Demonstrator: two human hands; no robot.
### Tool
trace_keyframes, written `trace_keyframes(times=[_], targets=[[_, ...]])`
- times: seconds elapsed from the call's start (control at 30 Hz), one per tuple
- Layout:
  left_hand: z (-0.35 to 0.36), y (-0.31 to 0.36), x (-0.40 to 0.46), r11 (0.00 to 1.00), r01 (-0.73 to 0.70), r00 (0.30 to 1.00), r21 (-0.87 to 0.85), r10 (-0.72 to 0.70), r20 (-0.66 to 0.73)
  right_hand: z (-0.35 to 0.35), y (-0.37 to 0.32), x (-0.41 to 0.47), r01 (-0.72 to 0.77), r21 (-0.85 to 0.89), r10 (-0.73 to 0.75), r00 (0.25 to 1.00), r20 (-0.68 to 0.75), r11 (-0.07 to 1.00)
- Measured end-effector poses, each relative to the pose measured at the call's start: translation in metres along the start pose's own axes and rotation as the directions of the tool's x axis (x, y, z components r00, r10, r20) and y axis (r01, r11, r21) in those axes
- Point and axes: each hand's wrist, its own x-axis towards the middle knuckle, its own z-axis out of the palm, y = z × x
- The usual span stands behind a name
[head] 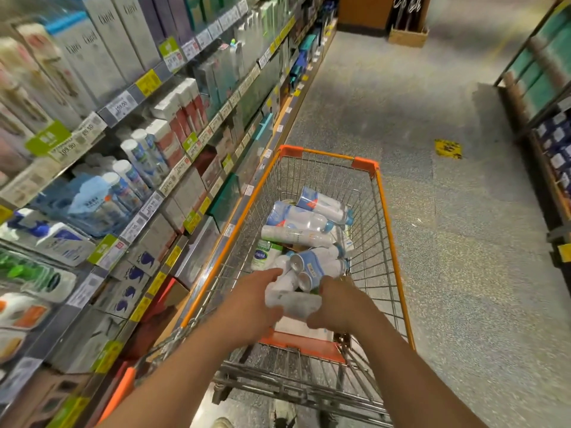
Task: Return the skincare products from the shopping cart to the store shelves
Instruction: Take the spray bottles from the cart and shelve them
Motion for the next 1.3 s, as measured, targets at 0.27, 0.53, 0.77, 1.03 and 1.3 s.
trace_keyframes(times=[0.27,0.53,0.77,1.03,1.3], targets=[[-0.017,0.035,-0.001,0.938,-0.296,0.955,0.179,0.286,0.077,-0.093,-0.034,-0.065,0.257,0.026,-0.254,0.963,-0.091,0.966],[-0.050,0.065,-0.041,0.902,-0.326,0.928,-0.284,0.248,-0.276,-0.142,-0.072,-0.089,0.514,0.404,-0.321,0.831,-0.455,0.757],[-0.112,0.073,-0.105,0.683,-0.485,0.791,-0.546,0.077,-0.607,-0.108,-0.150,-0.090,0.565,0.803,-0.373,0.798,-0.474,0.190],[-0.181,0.040,-0.202,0.587,-0.559,0.612,-0.586,-0.185,-0.769,-0.041,-0.240,-0.121,0.508,0.825,-0.609,0.744,-0.274,0.249],[-0.226,-0.023,-0.319,0.635,-0.619,0.444,-0.462,-0.201,-0.873,0.003,-0.344,-0.175,0.625,0.733,-0.788,0.580,-0.206,0.269]])
